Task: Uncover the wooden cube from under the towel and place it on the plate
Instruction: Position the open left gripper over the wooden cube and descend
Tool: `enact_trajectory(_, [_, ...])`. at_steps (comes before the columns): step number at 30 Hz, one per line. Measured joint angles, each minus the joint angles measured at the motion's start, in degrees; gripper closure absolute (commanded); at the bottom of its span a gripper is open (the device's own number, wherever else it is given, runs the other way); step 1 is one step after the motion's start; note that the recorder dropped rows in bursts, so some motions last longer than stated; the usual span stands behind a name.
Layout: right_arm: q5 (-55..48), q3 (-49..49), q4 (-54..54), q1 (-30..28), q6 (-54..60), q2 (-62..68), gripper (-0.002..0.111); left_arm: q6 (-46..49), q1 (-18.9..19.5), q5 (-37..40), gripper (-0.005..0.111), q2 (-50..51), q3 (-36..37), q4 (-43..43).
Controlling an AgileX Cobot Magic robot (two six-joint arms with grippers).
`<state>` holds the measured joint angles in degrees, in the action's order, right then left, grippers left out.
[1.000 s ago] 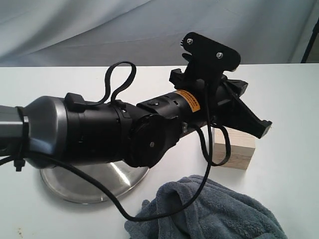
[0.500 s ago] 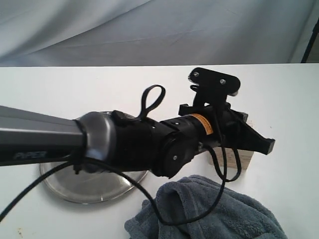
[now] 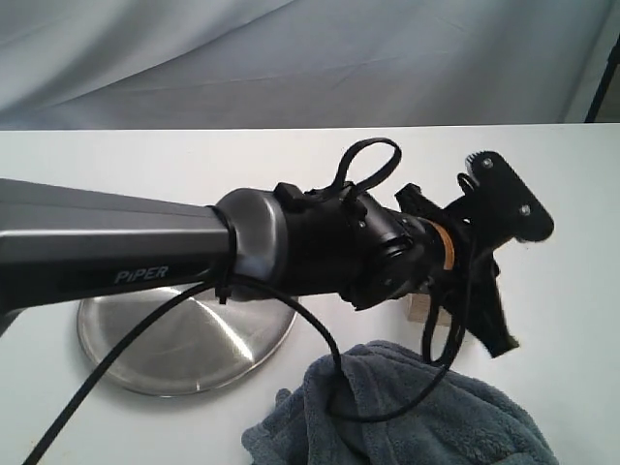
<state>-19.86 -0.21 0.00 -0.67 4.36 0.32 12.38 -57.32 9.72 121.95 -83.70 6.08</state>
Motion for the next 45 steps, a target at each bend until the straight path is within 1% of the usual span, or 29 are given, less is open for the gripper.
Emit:
enact_trajectory(1, [0.0,0.0,0.0,0.0,0.0,0.0,0.108,0.93,0.27,3.07,0.107,-0.11,-0.6,2.69])
enact_trajectory(2, [0.0,0.0,0.0,0.0,0.0,0.0,0.108,2.34,1.11,8.91,0.107,-0.27,-2.11,5.57])
enact_trajectory(3, [0.0,0.0,0.0,0.0,0.0,0.0,0.108,3.19,1.91,11.24,0.107,-0.27,-3.16,6.34])
enact_trajectory(4, [0.0,0.0,0.0,0.0,0.0,0.0,0.108,5.18,3.89,14.89,0.107,-0.27,-5.44,6.5])
enact_trajectory(5, [0.0,0.0,0.0,0.0,0.0,0.0,0.108,6.97,4.9,16.24,0.107,-0.27,-6.45,5.46])
enact_trajectory(6, [0.0,0.0,0.0,0.0,0.0,0.0,0.108,15.54,7.01,20.46,0.107,-0.27,-9.22,-0.9])
enact_trajectory(7, [0.0,0.0,0.0,0.0,0.0,0.0,0.108,23.87,8.23,24.18,0.107,-0.27,-11.26,-8.45])
enact_trajectory(8, [0.0,0.0,0.0,0.0,0.0,0.0,0.108,33.73,9.88,30.39,0.107,-0.27,-13.48,-18.44])
enact_trajectory(9, [0.0,0.0,0.0,0.0,0.0,0.0,0.108,41.01,11.34,36.7,0.107,-0.27,-15.07,-26.66])
enact_trajectory(10, [0.0,0.0,0.0,0.0,0.0,0.0,0.108,46.25,12.67,40.62,0.107,-0.27,-16.3,-33.29])
enact_trajectory(11, [0.0,0.0,0.0,0.0,0.0,0.0,0.108,49.67,13.82,42.47,0.107,-0.31,-17.21,-38.21])
enact_trajectory(13, [0.0,0.0,0.0,0.0,0.0,0.0,0.108,52.69,15.69,42.25,0.106,-0.52,-17.97,-42.76])
enact_trajectory(17, [0.0,0.0,0.0,0.0,0.0,0.0,0.108,53.58,16.47,39.56,0.102,-0.6,-18.12,-43.73])
enact_trajectory(20, [0.0,0.0,0.0,0.0,0.0,0.0,0.108,53.71,16.47,39.07,0.094,-0.6,-18.12,-44.01])
enact_trajectory(21, [0.0,0.0,0.0,0.0,0.0,0.0,0.108,53.71,16.47,38.82,0.088,-0.6,-18.12,-44.11])
enact_trajectory(23, [0.0,0.0,0.0,0.0,0.0,0.0,0.108,53.71,16.47,38.16,0.073,-0.6,-18.12,-44.11])
enact_trajectory(24, [0.0,0.0,0.0,0.0,0.0,0.0,0.108,53.71,16.47,37.79,0.062,-0.6,-18.12,-44.11])
enact_trajectory(28, [0.0,0.0,0.0,0.0,0.0,0.0,0.108,53.47,16.47,35.8,0.004,-0.6,-18.12,-44.11])
enact_trajectory(30, [0.0,0.0,0.0,0.0,0.0,0.0,0.108,52.95,16.47,34.34,0.002,-0.6,-18.12,-45.55])
enact_trajectory(33, [0.0,0.0,0.0,0.0,0.0,0.0,0.108,52.71,16.47,32.24,0.002,-0.48,-18.12,-50.91])
enact_trajectory(37, [0.0,0.0,0.0,0.0,0.0,0.0,0.108,52.71,16.47,31.84,0.002,0.02,-18.12,-54.4])
enact_trajectory(42, [0.0,0.0,0.0,0.0,0.0,0.0,0.108,53.58,16.36,31.7,0.002,0.26,-18.12,-54.33])
enact_trajectory(45, [0.0,0.0,0.0,0.0,0.0,0.0,0.108,56.62,16.36,32.05,0.002,0.29,-18.12,-50.44])
